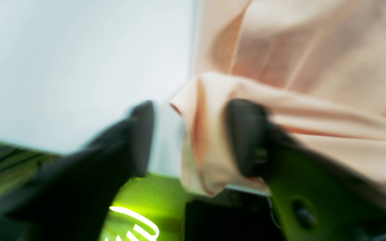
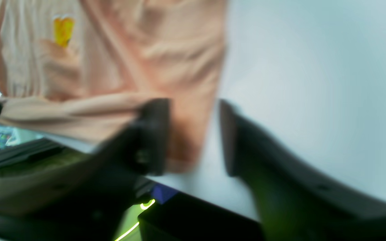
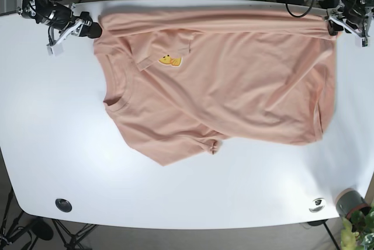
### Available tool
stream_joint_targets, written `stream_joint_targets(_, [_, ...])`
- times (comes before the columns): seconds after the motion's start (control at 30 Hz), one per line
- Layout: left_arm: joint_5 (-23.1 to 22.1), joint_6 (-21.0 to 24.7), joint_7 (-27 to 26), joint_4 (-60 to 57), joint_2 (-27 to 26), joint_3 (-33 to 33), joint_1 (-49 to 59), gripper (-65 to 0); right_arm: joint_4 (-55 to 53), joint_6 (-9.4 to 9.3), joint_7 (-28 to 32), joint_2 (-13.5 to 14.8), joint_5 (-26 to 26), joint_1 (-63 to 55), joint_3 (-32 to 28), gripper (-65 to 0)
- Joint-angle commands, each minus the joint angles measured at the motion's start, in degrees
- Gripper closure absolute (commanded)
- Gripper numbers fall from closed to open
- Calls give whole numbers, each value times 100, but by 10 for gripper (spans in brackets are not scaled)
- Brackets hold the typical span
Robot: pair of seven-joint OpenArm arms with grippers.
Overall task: Fold the T-shirt properly
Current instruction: 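Open both grippers and release the shirt edge, then move the right gripper to the shirt side below the collar and grasp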
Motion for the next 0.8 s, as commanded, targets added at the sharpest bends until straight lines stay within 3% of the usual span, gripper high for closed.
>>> stream_joint_targets(0.0, [-64,32,-124,112,-131,-48,-9,-375,294,38,74,58,131,12,117,-457])
stream_joint_targets(0.1, [-82,32,-124,147,-139,-13,-26,-374,558,38,48,-91,113,12,328,-602])
stream_joint_targets(0.17, [-82,32,-124,244,-148,-13,-35,-374,672,47,48,-162,104,21,407,-650])
stream_joint_targets(0.4, [-812,32,-115,806,-148,40,106,-375,567,38,48,-250,25,689,302,-650])
stream_joint_targets(0.77, [-1700,32,-115,1404,-139,22,176,-374,-717,38,39,-364,-863,2579,-586,-650])
